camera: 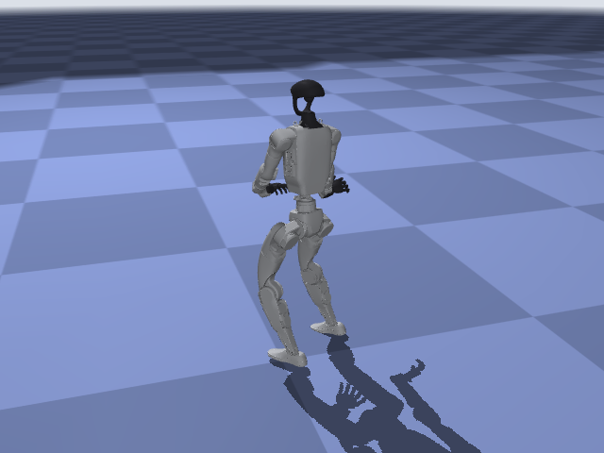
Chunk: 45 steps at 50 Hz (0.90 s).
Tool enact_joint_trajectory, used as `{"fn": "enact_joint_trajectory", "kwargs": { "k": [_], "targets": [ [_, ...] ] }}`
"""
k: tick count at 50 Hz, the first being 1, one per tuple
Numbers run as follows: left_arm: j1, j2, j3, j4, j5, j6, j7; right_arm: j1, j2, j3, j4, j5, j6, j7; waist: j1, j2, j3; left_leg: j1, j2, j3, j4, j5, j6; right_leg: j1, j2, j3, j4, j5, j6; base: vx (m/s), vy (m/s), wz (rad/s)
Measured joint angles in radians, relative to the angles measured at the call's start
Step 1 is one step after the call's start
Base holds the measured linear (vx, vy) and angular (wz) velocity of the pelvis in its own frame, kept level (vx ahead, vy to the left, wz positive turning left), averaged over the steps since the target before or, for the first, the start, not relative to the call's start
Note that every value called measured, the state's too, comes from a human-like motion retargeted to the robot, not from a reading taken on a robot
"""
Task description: Dance
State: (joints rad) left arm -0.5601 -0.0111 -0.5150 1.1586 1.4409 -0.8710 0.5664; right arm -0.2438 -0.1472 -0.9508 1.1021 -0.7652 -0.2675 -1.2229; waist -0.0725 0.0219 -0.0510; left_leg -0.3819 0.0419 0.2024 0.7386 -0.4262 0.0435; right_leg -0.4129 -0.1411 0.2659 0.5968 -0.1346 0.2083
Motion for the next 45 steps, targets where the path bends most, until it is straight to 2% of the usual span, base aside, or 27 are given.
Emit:
{"fn": "enact_joint_trajectory", "kwargs": {
  "k": [3, 6, 8, 10, 13, 15, 18, 23, 25, 28, 31, 34, 37, 40, 45],
  "targets": [
    [0.066, 0.062, 0.021, 0.023, -0.017, -0.032, -0.102, 0.043, 0.08, 0.023, 0.071, 0.014, 0.003, 0.05, 0.022, 0.013, -0.008, -0.017, -0.024, 0.012, 0.043, -0.026, 0.004, -0.036, -0.005, 0.031, 0.088, -0.04, 0.007, 0.17, 0.28, -0.03],
    [0.133, 0.125, 0.03, 0.011, -0.08, -0.054, -0.265, 0.096, 0.149, 0.059, 0.132, 0.025, -0.003, 0.111, 0.045, 0.02, -0.019, -0.03, -0.053, 0.016, 0.071, -0.054, 0.019, -0.049, -0.021, 0.051, 0.138, -0.066, 0.017, 0.2, 0.27, 0.18],
    [0.181, 0.167, 0.04, -0.014, -0.16, -0.063, -0.433, 0.128, 0.187, 0.092, 0.177, 0.049, -0.001, 0.169, 0.061, 0.024, -0.021, -0.026, -0.07, 0.015, 0.071, -0.059, 0.029, -0.045, -0.031, 0.06, 0.154, -0.074, 0.022, 0.23, 0.21, 0.24],
    [0.222, 0.222, 0.032, -0.076, -0.344, -0.042, -0.716, 0.168, 0.204, 0.148, 0.22, 0.083, -0.01, 0.285, 0.077, 0.024, -0.011, -0.008, -0.091, 0.009, 0.056, -0.054, 0.038, -0.022, -0.046, 0.06, 0.145, -0.072, 0.024, 0.2, 0.14, 0.29],
    [0.279, 0.285, 0.048, -0.189, -0.591, 0.091, -1.126, 0.213, 0.205, 0.281, 0.265, 0.07, 0.001, 0.488, 0.094, 0.017, 0.002, 0.033, -0.124, -0.007, -0.021, -0.02, 0.043, 0.023, -0.071, 0.052, 0.084, -0.045, 0.023, 0.14, 0.07, 0.29],
    [0.301, 0.336, 0.046, -0.263, -0.762, 0.204, -1.372, 0.237, 0.189, 0.386, 0.269, 0.033, 0.042, 0.656, 0.106, 0.015, 0.01, 0.065, -0.142, -0.016, -0.092, 0.015, 0.049, 0.057, -0.084, 0.04, 0.021, -0.012, 0.015, 0.1, 0.0, 0.17],
    [0.349, 0.408, 0.074, -0.4, -0.929, 0.34, -1.593, 0.244, 0.158, 0.496, 0.254, -0.042, 0.125, 0.914, 0.113, 0.022, 0.012, 0.112, -0.148, -0.031, -0.222, 0.082, 0.054, 0.107, -0.084, 0.009, -0.105, 0.053, -0.021, 0.01, -0.06, 0.03],
    [0.431, 0.502, 0.131, -0.64, -1.17, 0.559, -1.834, 0.211, 0.06, 0.612, 0.204, -0.114, 0.11, 1.492, 0.085, 0.044, -0.003, 0.181, -0.136, -0.078, -0.438, 0.2, 0.048, 0.179, -0.069, -0.085, -0.301, 0.143, -0.097, -0.01, -0.12, 0.22],
    [0.465, 0.523, 0.157, -0.75, -1.25, 0.639, -1.885, 0.185, 0.015, 0.638, 0.188, -0.113, 0.106, 1.703, 0.07, 0.043, -0.01, 0.199, -0.134, -0.098, -0.503, 0.235, 0.045, 0.208, -0.065, -0.119, -0.363, 0.152, -0.075, -0.04, -0.19, 0.35],
    [0.521, 0.554, 0.206, -0.96, -1.362, 0.766, -1.945, 0.142, -0.087, 0.69, 0.102, -0.067, 0.05, 2.063, 0.038, 0.018, -0.009, 0.219, -0.142, -0.133, -0.571, 0.273, 0.036, 0.252, -0.038, -0.071, -0.447, 0.151, 0.041, -0.02, -0.29, 0.51],
    [0.574, 0.555, 0.266, -1.154, -1.439, 0.846, -1.918, 0.122, -0.184, 0.717, -0.037, -0.018, 0.026, 2.325, 0.004, -0.001, -0.002, 0.224, -0.095, -0.177, -0.6, 0.3, -0.004, 0.277, 0.031, -0.038, -0.469, 0.138, 0.053, 0.01, -0.5, 0.68],
    [0.608, 0.503, 0.318, -1.303, -1.477, 0.855, -1.863, 0.123, -0.278, 0.705, -0.212, 0.063, 0.013, 2.495, -0.021, -0.027, 0.002, 0.207, -0.075, -0.224, -0.611, 0.323, -0.029, 0.284, 0.043, -0.069, -0.47, 0.13, 0.053, -0.11, -0.36, 0.98],
    [0.625, 0.396, 0.372, -1.354, -1.481, 0.823, -1.814, 0.169, -0.391, 0.648, -0.429, 0.146, 0.077, 2.586, -0.013, -0.054, 0.004, 0.182, -0.078, -0.251, -0.623, 0.351, -0.038, 0.28, 0.018, -0.104, -0.464, 0.119, 0.053, -0.08, -0.17, 0.89],
    [0.619, 0.259, 0.425, -1.286, -1.456, 0.768, -1.74, 0.252, -0.485, 0.526, -0.667, 0.185, 0.156, 2.595, -0.014, -0.063, 0.004, 0.149, -0.077, -0.283, -0.626, 0.378, -0.054, 0.274, 0.007, -0.126, -0.444, 0.102, 0.034, -0.03, -0.2, 1.25],
    [0.564, 0.069, 0.523, -0.954, -1.432, 0.6, -1.454, 0.379, -0.492, 0.217, -0.903, 0.098, 0.26, 2.404, -0.027, -0.05, -0.004, 0.06, -0.058, -0.361, -0.592, 0.39, -0.12, 0.282, 0.019, -0.246, -0.43, 0.056, -0.003, 0.02, -0.23, 1.8]
  ]
}}
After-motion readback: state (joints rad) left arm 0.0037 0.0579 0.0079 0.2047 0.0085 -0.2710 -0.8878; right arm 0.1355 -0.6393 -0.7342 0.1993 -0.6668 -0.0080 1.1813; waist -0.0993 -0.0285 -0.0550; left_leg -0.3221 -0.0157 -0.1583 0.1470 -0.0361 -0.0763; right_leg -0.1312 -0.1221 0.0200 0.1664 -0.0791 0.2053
